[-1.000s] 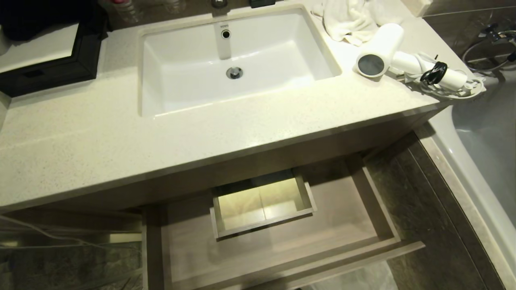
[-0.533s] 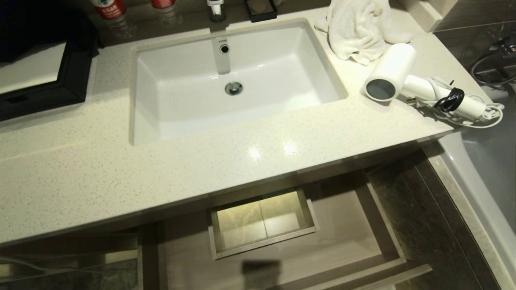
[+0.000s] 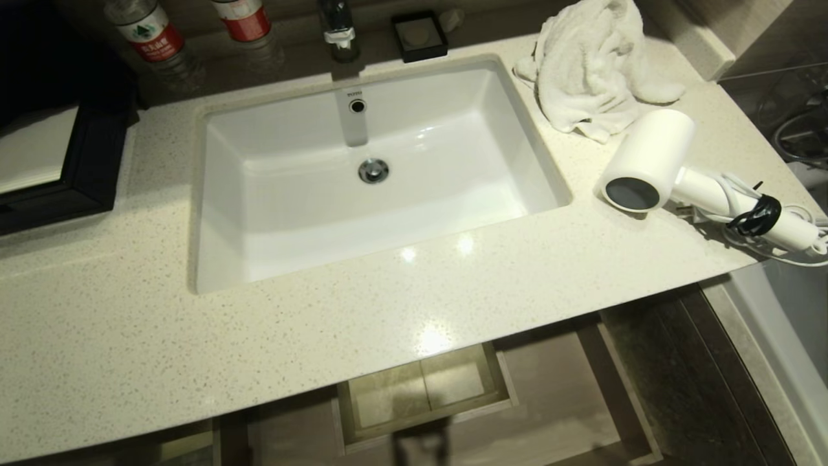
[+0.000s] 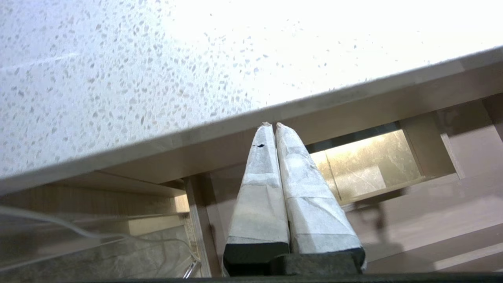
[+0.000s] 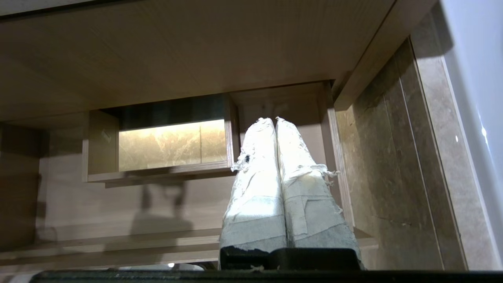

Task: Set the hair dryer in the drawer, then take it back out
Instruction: Pick up the hairdryer

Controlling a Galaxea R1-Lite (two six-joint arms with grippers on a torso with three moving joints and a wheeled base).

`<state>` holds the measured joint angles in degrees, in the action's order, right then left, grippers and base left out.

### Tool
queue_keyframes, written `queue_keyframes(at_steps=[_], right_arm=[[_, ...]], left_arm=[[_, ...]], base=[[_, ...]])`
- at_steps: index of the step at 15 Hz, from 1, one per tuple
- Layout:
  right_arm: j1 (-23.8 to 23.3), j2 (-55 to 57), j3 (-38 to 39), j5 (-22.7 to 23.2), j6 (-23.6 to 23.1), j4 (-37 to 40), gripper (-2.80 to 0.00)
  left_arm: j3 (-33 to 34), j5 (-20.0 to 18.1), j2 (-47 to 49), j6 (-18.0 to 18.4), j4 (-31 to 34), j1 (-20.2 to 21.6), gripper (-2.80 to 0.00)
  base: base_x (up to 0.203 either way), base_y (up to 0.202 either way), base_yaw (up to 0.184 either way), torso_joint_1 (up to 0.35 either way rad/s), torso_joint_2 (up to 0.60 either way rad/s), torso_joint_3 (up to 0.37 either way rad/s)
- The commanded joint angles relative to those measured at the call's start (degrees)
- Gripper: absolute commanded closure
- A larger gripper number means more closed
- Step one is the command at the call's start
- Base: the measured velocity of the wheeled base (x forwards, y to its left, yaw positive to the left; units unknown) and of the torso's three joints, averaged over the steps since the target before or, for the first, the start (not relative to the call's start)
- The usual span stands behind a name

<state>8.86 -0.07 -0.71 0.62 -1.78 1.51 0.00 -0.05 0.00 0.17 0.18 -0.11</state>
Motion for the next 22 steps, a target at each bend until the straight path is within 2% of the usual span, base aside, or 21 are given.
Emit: queue_keyframes(at_steps=[1,4,6,8,9,11,12,14,16,18,20,21,22], right_arm=[[0.0,-2.2,0.1,-0.1,-0.2,0.1,0.0],[0.0,-2.2,0.0,0.1,-0.1,0.0,0.0],[0.0,-2.2,-0.1,0.3,-3.3,0.4,0.0],[0.0,-2.2,-0.8,-0.1,-2.5,-0.6,0.0],[0.0,-2.2,-3.8,-0.2,-2.3,0.0,0.0],[0.3,-1.9,-16.2,0.1,-1.4,3.8,0.0],[0.7,0.2,-25.2,0.0,-1.2,6.6,0.0],[1.3,9.7,-45.0,-0.8,-1.0,15.7,0.0],[2.9,24.3,-64.9,-2.3,-2.6,28.6,0.0],[4.0,38.9,-76.8,-4.3,-4.6,37.7,0.0],[4.8,50.6,-84.5,-5.9,-7.0,43.7,0.0],[5.2,54.8,-86.5,-5.6,-8.9,46.4,-2.8],[5.4,57.9,-87.0,-3.4,-13.4,48.5,-2.8]], left_arm=[[0.0,0.0,0.0,0.0,0.0,0.0,0.0],[0.1,0.0,0.0,0.0,0.0,0.0,0.0],[0.0,0.0,0.0,0.0,0.0,0.0,0.0],[0.0,0.0,0.0,0.0,0.0,0.0,0.0],[0.0,0.0,0.0,0.0,0.0,0.0,0.0],[0.1,0.0,0.0,0.0,0.0,0.0,0.0],[0.1,0.0,0.0,0.0,0.0,0.0,0.0],[0.0,0.0,0.0,0.0,0.0,0.0,0.0],[0.1,0.0,0.0,0.0,0.0,-0.1,0.0],[0.1,0.0,0.0,0.0,0.0,0.0,0.0],[0.1,0.0,0.0,0.0,0.0,0.0,0.0],[0.1,0.0,0.0,0.0,0.0,-0.1,0.0],[0.1,0.0,0.0,0.0,0.0,0.0,0.0]], base=[[0.0,0.0,0.0,0.134,-0.1,0.02],[0.0,0.0,0.0,0.03,-0.03,0.007],[0.0,0.0,0.0,0.0,0.0,0.0],[0.0,0.0,0.0,0.0,0.0,0.0],[0.0,0.0,0.0,0.0,0.0,0.0],[0.0,0.0,0.0,0.0,0.0,0.0],[0.0,0.0,0.0,0.0,0.0,0.0],[0.0,0.0,0.0,0.0,0.0,0.0],[0.0,0.0,0.0,0.0,0.0,0.0],[0.0,0.0,0.0,0.0,0.0,0.0],[0.0,0.0,0.0,0.0,0.0,0.0],[0.0,0.0,0.0,0.0,0.0,0.0],[0.0,0.0,0.0,0.0,0.0,0.0]])
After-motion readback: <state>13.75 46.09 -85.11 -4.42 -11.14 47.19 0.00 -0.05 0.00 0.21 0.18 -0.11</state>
